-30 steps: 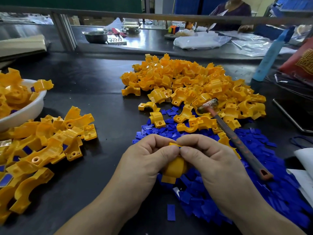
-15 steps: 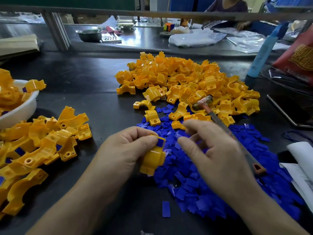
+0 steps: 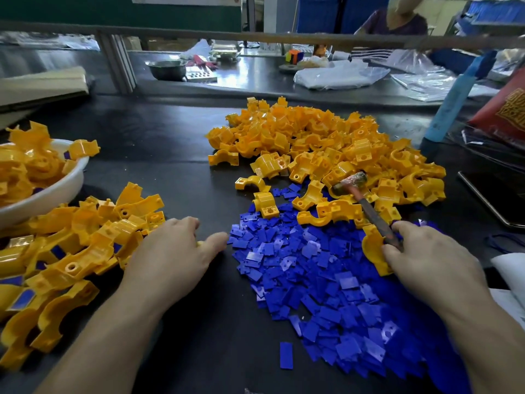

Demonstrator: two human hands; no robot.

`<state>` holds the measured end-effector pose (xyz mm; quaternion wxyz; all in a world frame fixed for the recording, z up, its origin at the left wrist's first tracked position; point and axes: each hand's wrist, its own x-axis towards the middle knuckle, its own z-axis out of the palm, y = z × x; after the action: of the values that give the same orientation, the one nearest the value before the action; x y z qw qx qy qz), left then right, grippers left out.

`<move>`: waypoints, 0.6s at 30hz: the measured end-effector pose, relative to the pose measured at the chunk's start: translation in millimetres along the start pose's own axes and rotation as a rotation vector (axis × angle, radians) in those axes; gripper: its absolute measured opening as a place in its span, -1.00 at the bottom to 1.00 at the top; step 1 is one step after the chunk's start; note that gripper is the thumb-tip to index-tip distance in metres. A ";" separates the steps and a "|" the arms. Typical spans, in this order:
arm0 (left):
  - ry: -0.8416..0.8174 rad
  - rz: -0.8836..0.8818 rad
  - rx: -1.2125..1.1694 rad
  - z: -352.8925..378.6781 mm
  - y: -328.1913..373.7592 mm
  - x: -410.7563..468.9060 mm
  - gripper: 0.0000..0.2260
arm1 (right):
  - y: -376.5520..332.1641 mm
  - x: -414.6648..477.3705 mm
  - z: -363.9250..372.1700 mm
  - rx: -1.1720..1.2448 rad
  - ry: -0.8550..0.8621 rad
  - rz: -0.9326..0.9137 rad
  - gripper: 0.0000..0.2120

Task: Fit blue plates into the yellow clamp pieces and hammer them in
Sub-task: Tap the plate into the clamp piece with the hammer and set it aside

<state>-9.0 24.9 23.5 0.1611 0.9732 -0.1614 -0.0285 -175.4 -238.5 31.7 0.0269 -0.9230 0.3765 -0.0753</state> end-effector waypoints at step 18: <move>-0.061 0.008 0.120 3.5 -2.0 -2.1 -0.44 | -40.0 -31.6 -30.1 0.927 -0.322 -0.215 -0.77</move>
<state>-10.8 26.2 19.6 0.0975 0.9792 -0.1716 -0.0476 -174.9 -187.6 61.9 0.4841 -0.8474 0.1970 -0.0935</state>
